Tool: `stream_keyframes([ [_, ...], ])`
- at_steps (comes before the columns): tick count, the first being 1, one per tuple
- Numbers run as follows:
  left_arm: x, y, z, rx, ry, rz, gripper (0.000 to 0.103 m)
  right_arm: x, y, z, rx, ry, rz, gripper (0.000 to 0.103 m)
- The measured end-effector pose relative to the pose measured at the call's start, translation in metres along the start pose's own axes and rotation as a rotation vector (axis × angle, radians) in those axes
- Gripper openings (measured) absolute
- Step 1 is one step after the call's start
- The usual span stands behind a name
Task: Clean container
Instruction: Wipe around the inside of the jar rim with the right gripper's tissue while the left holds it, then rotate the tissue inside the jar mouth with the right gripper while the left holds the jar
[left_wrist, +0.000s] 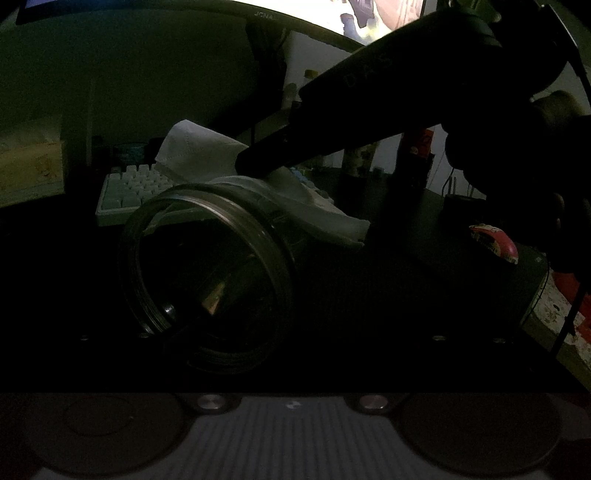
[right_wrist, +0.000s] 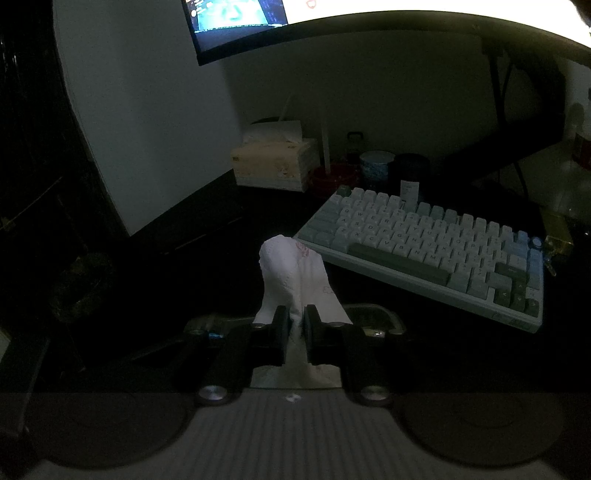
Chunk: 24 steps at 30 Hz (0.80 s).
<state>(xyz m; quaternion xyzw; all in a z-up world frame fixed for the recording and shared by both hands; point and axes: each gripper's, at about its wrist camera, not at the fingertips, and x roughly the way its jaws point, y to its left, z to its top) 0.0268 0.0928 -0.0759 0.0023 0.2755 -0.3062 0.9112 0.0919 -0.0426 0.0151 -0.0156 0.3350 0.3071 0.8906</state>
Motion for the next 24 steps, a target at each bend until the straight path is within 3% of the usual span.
stream_keyframes([
  [24, 0.0015, 0.0016, -0.0021, 0.008, 0.001, -0.001, 0.103, 0.0004, -0.0020, 0.0007, -0.003, 0.000, 0.004, 0.012],
])
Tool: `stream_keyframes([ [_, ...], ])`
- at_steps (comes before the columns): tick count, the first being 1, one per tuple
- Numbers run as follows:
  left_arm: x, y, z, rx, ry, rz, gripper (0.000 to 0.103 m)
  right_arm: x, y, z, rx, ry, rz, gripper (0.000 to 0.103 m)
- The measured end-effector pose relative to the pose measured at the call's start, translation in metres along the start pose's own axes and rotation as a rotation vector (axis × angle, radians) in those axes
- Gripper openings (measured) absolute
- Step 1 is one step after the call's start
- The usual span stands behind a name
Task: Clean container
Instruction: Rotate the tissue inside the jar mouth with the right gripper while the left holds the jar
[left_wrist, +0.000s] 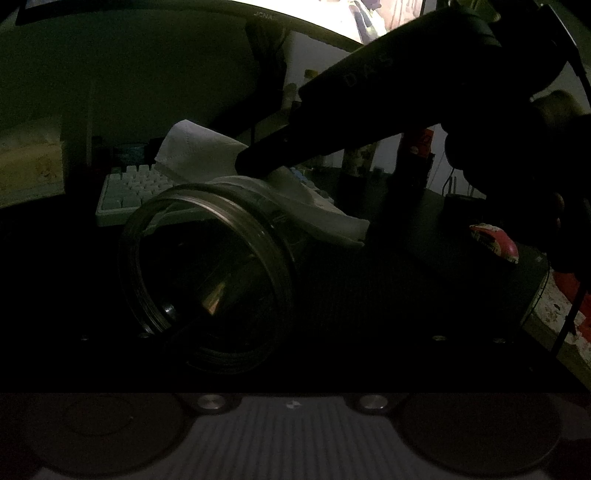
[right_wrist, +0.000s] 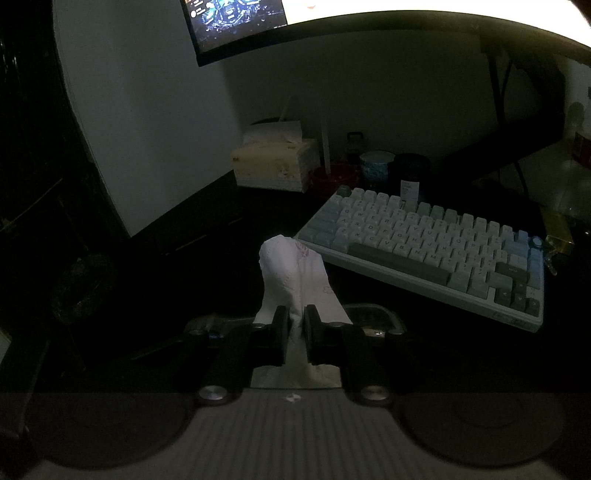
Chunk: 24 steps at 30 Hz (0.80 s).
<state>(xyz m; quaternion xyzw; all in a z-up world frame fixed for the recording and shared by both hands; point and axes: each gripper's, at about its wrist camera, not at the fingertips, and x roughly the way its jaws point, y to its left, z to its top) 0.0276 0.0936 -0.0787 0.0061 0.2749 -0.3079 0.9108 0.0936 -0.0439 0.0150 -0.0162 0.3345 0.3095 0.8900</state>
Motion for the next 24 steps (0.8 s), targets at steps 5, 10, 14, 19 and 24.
stream_keyframes([
  [5, 0.0004, 0.0011, -0.0009, 0.000, 0.000, -0.001, 0.103, -0.0003, -0.0015, 0.0004, -0.008, 0.002, 0.003, 0.012],
  [10, 0.0008, 0.0011, -0.0015, -0.003, 0.000, 0.000, 0.103, -0.0005, -0.0024, 0.0007, -0.013, 0.004, 0.006, 0.012],
  [14, 0.0010, 0.0002, -0.0026, -0.003, -0.001, 0.001, 0.103, -0.0003, -0.0030, 0.0005, -0.013, 0.003, 0.007, 0.012],
  [19, 0.0013, -0.0008, -0.0013, -0.007, 0.000, 0.004, 0.103, 0.0000, -0.0036, 0.0006, -0.014, 0.003, 0.009, 0.012],
  [24, 0.0011, -0.0010, -0.0011, -0.008, 0.000, 0.005, 0.103, -0.0003, -0.0007, 0.0012, 0.001, 0.002, 0.004, 0.012],
])
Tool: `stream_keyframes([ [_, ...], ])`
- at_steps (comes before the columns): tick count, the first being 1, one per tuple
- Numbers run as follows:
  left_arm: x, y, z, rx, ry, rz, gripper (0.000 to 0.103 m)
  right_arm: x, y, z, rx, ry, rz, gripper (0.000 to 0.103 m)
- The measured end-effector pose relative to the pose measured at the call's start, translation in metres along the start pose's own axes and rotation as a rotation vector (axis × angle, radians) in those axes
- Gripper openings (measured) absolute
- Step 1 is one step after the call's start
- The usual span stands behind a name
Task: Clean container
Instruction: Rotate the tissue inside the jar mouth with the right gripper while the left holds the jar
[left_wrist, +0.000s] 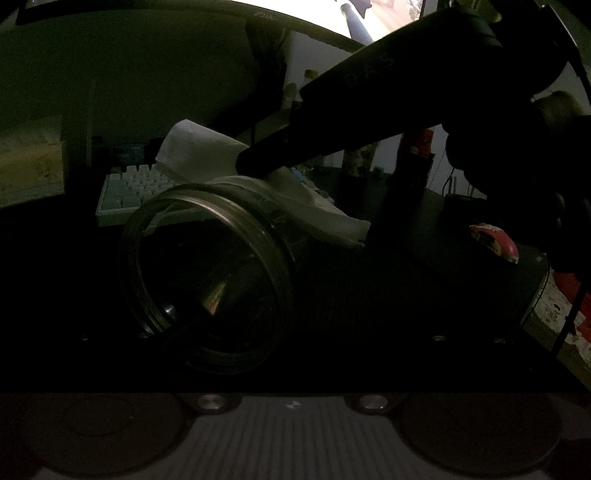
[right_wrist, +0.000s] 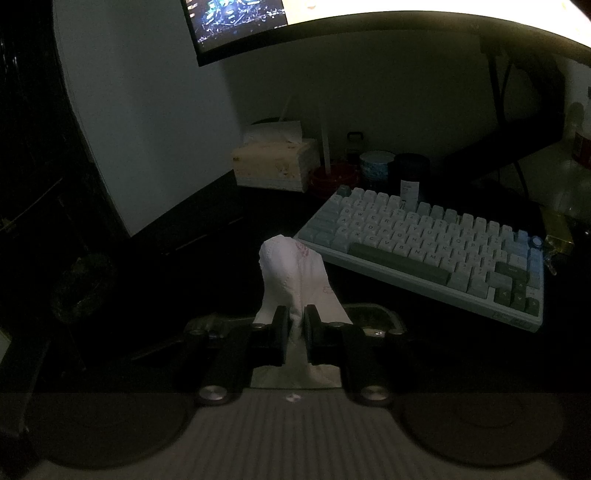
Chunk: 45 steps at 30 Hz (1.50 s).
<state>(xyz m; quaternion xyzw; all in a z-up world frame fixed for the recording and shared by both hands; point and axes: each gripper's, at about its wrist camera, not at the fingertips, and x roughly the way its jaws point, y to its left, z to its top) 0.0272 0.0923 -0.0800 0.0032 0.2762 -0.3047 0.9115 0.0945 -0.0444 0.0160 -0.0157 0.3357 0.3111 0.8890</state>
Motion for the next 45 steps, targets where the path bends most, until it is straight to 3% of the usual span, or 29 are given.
stream_keyframes([
  [18, -0.002, -0.001, 0.001, -0.007, 0.000, 0.000, 0.103, 0.000, 0.001, 0.000, 0.006, -0.004, -0.011, 0.012],
  [27, -0.002, 0.001, 0.002, -0.008, 0.000, -0.004, 0.103, -0.001, 0.020, 0.000, -0.044, 0.019, 0.101, 0.011],
  [35, -0.003, 0.007, 0.003, -0.013, -0.001, -0.009, 0.103, 0.005, -0.028, 0.011, 0.047, 0.048, -0.038, 0.010],
  [39, -0.004, 0.011, 0.003, -0.029, -0.006, 0.001, 0.103, 0.004, -0.027, 0.010, 0.031, 0.043, -0.033, 0.009],
  [41, -0.005, 0.014, 0.003, -0.041, -0.014, -0.019, 0.088, 0.002, -0.022, 0.009, 0.015, 0.037, -0.013, 0.009],
  [43, -0.006, 0.017, 0.003, -0.048, -0.030, -0.043, 0.049, -0.006, -0.016, 0.005, 0.005, 0.032, -0.012, 0.009],
  [45, -0.006, 0.020, 0.003, -0.074, -0.042, -0.076, 0.024, -0.010, -0.013, 0.004, -0.002, 0.031, -0.013, 0.009],
])
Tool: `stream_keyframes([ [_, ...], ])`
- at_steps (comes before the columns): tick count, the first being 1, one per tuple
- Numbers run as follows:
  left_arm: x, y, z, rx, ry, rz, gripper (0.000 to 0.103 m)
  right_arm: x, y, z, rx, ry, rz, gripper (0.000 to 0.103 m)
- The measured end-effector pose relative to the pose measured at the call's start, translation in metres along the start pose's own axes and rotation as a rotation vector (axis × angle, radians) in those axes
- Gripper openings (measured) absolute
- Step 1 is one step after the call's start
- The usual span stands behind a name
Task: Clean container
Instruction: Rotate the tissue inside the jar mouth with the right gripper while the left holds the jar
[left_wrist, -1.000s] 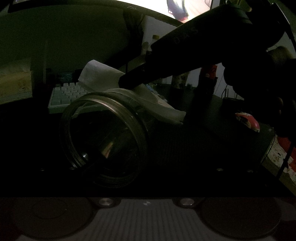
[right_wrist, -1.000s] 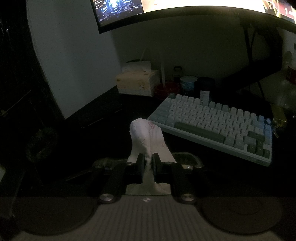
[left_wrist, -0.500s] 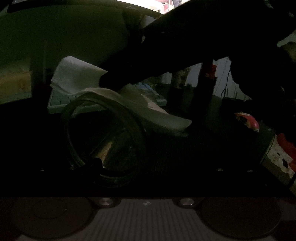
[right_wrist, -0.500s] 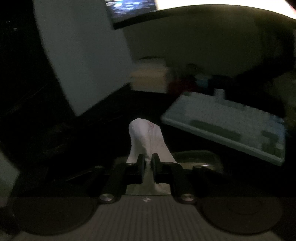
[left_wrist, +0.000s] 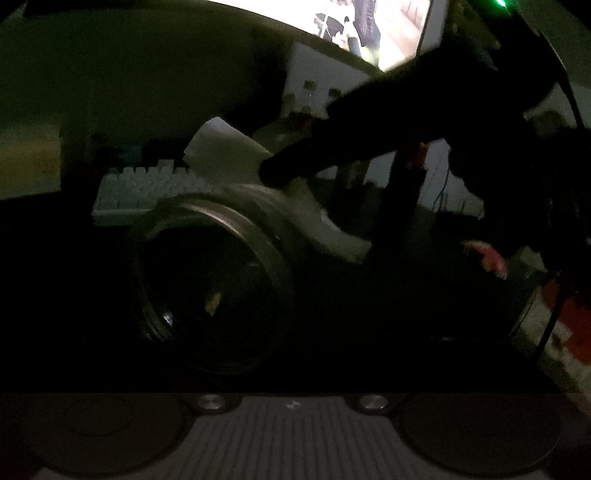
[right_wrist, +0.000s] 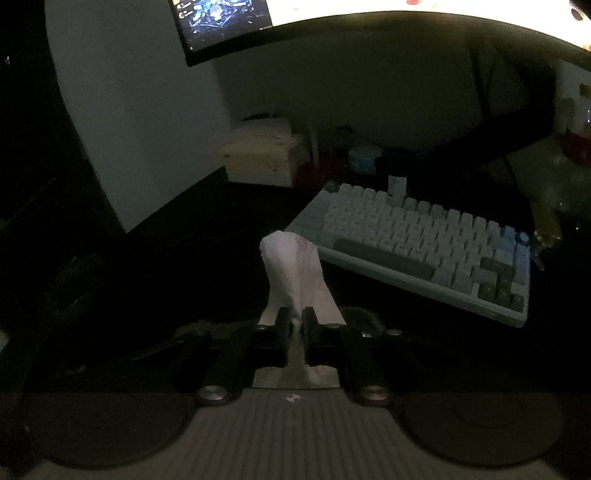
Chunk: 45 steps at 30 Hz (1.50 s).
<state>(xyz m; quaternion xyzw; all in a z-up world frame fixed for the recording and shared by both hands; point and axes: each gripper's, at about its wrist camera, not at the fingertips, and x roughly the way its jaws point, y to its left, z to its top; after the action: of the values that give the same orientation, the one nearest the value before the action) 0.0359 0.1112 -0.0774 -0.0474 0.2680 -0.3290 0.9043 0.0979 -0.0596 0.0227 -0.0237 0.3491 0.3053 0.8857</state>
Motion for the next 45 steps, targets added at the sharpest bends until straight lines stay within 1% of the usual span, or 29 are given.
stream_keyframes([
  [1, -0.001, 0.002, 0.001, -0.016, -0.003, -0.030, 0.017, 0.000, 0.000, 0.000, -0.001, 0.000, -0.004, 0.009],
  [4, -0.008, 0.009, 0.002, -0.078, -0.027, -0.122, 0.011, -0.006, 0.000, -0.002, 0.001, -0.003, -0.016, 0.009],
  [6, -0.013, 0.014, 0.004, -0.104, -0.037, -0.179, 0.010, -0.011, -0.004, -0.004, 0.013, -0.009, -0.015, 0.009],
  [9, -0.021, 0.027, 0.008, -0.206, -0.016, -0.331, 0.010, -0.019, -0.008, -0.007, 0.033, -0.021, -0.012, 0.009],
  [10, -0.025, 0.031, 0.009, -0.235, -0.014, -0.360, 0.015, -0.021, -0.010, -0.008, 0.037, -0.023, -0.013, 0.009],
  [11, -0.028, 0.034, 0.010, -0.257, -0.014, -0.375, 0.022, -0.023, -0.012, -0.008, 0.043, -0.028, -0.015, 0.009],
  [12, -0.031, 0.034, 0.010, -0.253, -0.019, -0.365, 0.054, -0.025, -0.014, -0.008, 0.050, -0.033, -0.017, 0.009],
  [13, -0.033, 0.030, 0.009, -0.210, -0.032, -0.322, 0.093, -0.026, -0.016, -0.008, 0.056, -0.038, -0.018, 0.009],
  [14, -0.036, 0.025, 0.007, -0.154, -0.048, -0.269, 0.099, -0.027, -0.017, -0.008, 0.059, -0.039, -0.019, 0.009],
  [15, -0.037, 0.019, 0.006, -0.101, -0.044, -0.239, 0.099, -0.027, -0.018, -0.008, 0.062, -0.039, -0.020, 0.009],
  [18, -0.033, -0.001, 0.004, 0.037, 0.019, -0.198, 0.099, -0.028, -0.020, -0.009, 0.067, -0.037, -0.021, 0.009],
  [21, -0.020, -0.013, -0.005, 0.106, 0.100, -0.129, 0.099, -0.027, -0.017, -0.009, 0.063, -0.036, -0.016, 0.009],
  [22, -0.015, -0.014, -0.008, 0.115, 0.101, -0.098, 0.102, -0.026, -0.016, -0.008, 0.061, -0.036, -0.013, 0.009],
  [23, -0.014, -0.014, -0.010, 0.122, 0.090, -0.083, 0.102, -0.026, -0.015, -0.008, 0.055, -0.034, -0.009, 0.009],
  [25, -0.011, -0.011, -0.013, 0.113, 0.075, -0.069, 0.102, -0.024, -0.010, -0.006, 0.044, -0.037, 0.000, 0.009],
  [27, -0.009, -0.009, -0.015, 0.078, 0.052, -0.035, 0.102, -0.023, -0.004, -0.004, 0.039, -0.049, 0.010, 0.009],
  [29, -0.010, -0.005, -0.014, 0.067, 0.043, -0.002, 0.102, -0.018, 0.005, -0.004, 0.026, -0.041, 0.041, 0.009],
  [34, -0.013, 0.007, -0.010, 0.019, 0.032, -0.005, 0.102, -0.002, 0.036, -0.002, -0.041, -0.024, 0.104, 0.009],
  [37, -0.015, 0.010, -0.009, 0.012, 0.030, -0.008, 0.102, 0.008, 0.046, -0.002, -0.069, -0.004, 0.123, 0.009],
  [40, -0.016, 0.011, -0.008, 0.007, 0.028, -0.007, 0.103, 0.013, 0.043, -0.002, -0.078, -0.008, 0.110, 0.009],
  [45, -0.019, 0.020, -0.007, -0.017, 0.025, -0.017, 0.103, 0.018, 0.011, 0.002, -0.010, -0.021, 0.006, 0.009],
])
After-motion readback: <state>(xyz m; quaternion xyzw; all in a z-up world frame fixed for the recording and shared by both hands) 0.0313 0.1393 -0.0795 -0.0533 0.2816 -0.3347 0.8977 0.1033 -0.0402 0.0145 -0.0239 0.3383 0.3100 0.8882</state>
